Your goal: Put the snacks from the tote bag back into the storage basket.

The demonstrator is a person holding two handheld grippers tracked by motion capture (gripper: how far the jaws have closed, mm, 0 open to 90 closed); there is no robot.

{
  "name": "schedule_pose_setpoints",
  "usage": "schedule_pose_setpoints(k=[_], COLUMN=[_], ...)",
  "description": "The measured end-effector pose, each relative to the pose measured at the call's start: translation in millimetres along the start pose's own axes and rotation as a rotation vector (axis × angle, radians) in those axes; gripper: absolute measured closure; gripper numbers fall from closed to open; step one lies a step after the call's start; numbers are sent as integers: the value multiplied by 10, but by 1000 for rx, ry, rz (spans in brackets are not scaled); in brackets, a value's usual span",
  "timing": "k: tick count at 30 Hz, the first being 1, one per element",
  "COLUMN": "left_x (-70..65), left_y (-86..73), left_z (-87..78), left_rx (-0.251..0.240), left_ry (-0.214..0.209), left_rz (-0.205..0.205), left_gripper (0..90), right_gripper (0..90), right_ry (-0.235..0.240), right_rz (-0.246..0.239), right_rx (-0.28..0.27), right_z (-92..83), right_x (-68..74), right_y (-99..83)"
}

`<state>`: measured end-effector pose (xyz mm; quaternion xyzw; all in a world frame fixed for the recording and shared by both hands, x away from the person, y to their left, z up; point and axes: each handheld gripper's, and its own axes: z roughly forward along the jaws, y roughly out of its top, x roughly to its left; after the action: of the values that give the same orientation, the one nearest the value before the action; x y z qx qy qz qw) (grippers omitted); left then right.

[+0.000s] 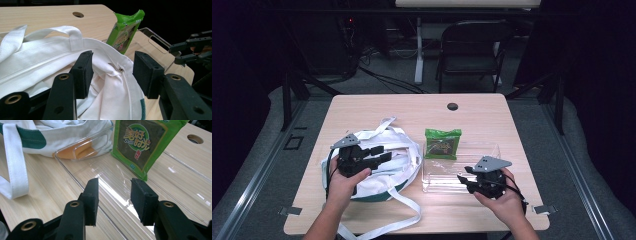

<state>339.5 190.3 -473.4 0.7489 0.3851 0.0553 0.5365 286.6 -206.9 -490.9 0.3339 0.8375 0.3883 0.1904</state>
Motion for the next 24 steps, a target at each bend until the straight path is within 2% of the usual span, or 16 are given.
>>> schedule_pose_setpoints(k=[7,14,24], left_x=[8,10,13], left_y=[-3,-3,-7], left_z=[-3,-3,0], left_rx=[0,-3,1], left_ry=[1,3,4], left_rz=[-1,-1,-2], left_gripper=[497,497,496], right_gripper=[583,581,580], right_ry=[-10,-8,-21], right_rz=[14,30,27], right_rx=[-38,-49,-62], right_z=[8,21,26], right_x=[9,14,18], right_y=[-64,-119,-141])
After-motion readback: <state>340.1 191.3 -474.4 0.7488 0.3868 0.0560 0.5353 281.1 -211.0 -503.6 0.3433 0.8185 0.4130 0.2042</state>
